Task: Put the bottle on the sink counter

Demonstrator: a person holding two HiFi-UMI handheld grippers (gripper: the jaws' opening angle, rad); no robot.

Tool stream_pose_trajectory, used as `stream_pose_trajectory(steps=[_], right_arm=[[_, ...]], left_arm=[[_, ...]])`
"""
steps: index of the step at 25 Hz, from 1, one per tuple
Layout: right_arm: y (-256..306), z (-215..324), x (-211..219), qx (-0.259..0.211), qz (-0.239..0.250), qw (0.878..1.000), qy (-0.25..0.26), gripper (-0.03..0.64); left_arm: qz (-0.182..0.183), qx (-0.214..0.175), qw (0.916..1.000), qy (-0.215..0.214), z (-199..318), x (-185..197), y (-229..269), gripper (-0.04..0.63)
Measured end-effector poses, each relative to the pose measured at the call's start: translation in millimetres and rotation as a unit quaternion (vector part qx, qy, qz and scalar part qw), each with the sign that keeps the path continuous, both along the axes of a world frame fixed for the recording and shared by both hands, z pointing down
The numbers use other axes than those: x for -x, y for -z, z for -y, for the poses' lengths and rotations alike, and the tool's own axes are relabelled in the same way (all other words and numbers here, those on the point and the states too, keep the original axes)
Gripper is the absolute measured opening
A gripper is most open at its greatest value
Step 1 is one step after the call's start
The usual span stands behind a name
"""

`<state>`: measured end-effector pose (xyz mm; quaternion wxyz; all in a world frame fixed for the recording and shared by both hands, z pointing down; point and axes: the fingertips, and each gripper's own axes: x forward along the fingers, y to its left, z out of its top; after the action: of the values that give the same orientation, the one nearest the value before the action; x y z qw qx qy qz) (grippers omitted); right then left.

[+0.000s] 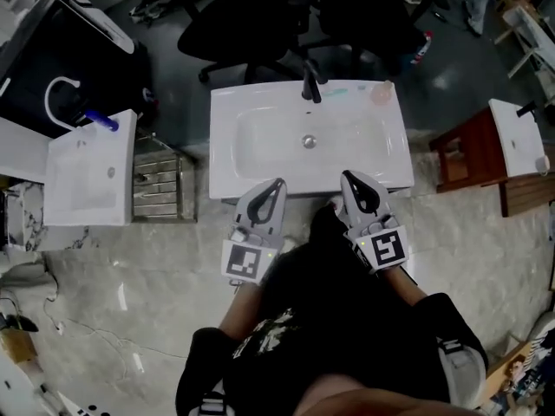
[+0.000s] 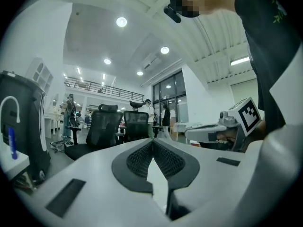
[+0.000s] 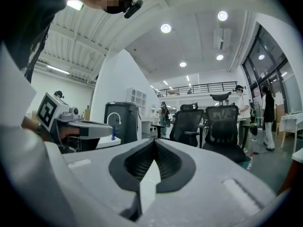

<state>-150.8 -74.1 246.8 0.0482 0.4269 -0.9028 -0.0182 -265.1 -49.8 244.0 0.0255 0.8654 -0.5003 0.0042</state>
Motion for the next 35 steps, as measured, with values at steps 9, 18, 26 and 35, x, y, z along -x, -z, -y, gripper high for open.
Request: stream_pose_trajectory(steps=[9, 18, 26, 35], right_arm=[[6, 43, -2, 0.002, -0.008, 0.999, 0.032, -0.006], [29, 91, -32, 0.004, 0.001, 0.997, 0.078, -0.006], [32, 122, -71, 0.0, -0.003, 0.996, 0.087, -0.006], [29, 153, -93, -0.003, -0.014, 0.993, 0.117, -0.006]], left_arm=[[0.0, -0.003, 0.9997, 0.023, 31, -6, 3, 0.02], [-0.024, 0.0, 0.9997, 0.0, 76, -62, 30, 0.02], [-0.01, -0.005, 0.9999, 0.007, 119, -108, 32, 0.02], [-0.031, -0.012, 0.9986, 0.041, 149, -135, 27, 0.02]])
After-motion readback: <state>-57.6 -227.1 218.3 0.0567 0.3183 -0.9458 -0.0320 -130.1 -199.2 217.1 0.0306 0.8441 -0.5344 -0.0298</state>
